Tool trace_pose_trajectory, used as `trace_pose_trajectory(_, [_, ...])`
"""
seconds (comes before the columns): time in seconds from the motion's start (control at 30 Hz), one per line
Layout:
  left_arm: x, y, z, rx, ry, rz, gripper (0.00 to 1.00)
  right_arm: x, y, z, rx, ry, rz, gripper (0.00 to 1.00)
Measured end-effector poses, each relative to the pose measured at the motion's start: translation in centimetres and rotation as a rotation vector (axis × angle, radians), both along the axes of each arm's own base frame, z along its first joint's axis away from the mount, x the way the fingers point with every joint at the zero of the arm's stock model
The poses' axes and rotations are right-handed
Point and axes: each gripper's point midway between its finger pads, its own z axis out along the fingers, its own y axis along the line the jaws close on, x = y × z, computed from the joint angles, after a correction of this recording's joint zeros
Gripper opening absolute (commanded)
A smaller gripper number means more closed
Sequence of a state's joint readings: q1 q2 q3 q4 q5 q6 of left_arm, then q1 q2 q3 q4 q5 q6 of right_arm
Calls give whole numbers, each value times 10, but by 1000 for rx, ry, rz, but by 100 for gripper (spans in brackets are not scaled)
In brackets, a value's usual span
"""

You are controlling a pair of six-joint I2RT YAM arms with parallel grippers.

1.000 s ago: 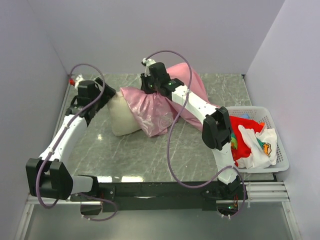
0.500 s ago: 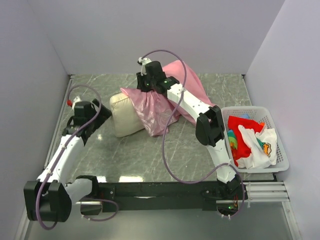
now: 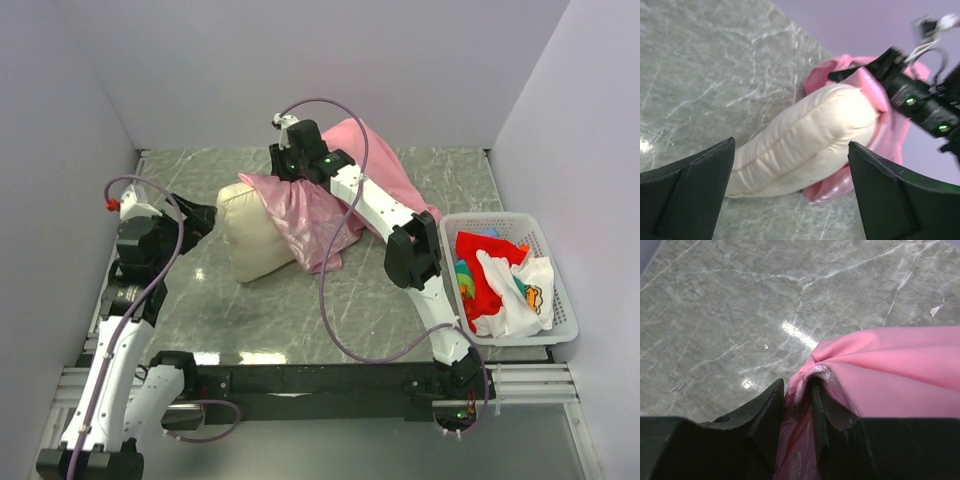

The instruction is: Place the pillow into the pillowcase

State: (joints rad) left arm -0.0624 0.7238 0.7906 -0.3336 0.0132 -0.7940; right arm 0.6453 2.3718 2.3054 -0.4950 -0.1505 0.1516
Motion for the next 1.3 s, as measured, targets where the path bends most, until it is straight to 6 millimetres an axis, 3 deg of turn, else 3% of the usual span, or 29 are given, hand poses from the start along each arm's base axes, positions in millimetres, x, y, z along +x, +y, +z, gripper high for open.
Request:
trace_pose_trajectory(0.07, [6,-5,-16,0,29,-26,100,-1,0,0,0,2,2,37])
trace_pose_trajectory(0.17, [11,-19,-71,-12,134,-84,99,-2,0,-1,-1,8,7,37])
trace_pose_trajectory(0.23, [4,-32,-107,-22,201,-121,99,-3,-1,-2,-5,14,6,37])
trace_pose_trajectory(0.27, [-1,-38,-116,-29,210,-138,99,-3,-2,-3,-9,18,6,37])
trace_pose_trajectory(0.43, [-16,-60,-120,-52,162,-219,100,-7,-8,-23,-50,61,8,37])
trace_pose_trajectory(0.6, [-25,-73,-113,-78,112,-266,99,-32,-30,-100,-186,245,5,38])
trace_pose_trajectory(0.67, [-28,-77,-103,-88,77,-279,99,-47,-40,-128,-241,322,4,46])
trace_pose_trajectory(0.77, [-28,-82,-108,-96,99,-290,99,-51,-42,-134,-245,349,-4,61])
trace_pose_trajectory(0.83, [-30,-89,-127,-100,178,-292,99,-50,-40,-124,-229,335,-7,73])
trace_pose_trajectory(0.93, [-50,-111,-157,-105,320,-333,99,-50,-39,-106,-218,308,-17,83])
trace_pose_trajectory(1.03, [-71,-140,-161,-147,377,-404,99,-47,-44,-77,-206,256,-39,91])
trace_pose_trajectory(1.17, [-75,-160,-157,-209,411,-418,99,-41,-50,-13,-152,143,-81,98])
trace_pose_trajectory(1.3, [-75,-177,-171,-218,478,-394,97,-40,-62,59,-86,14,-139,100])
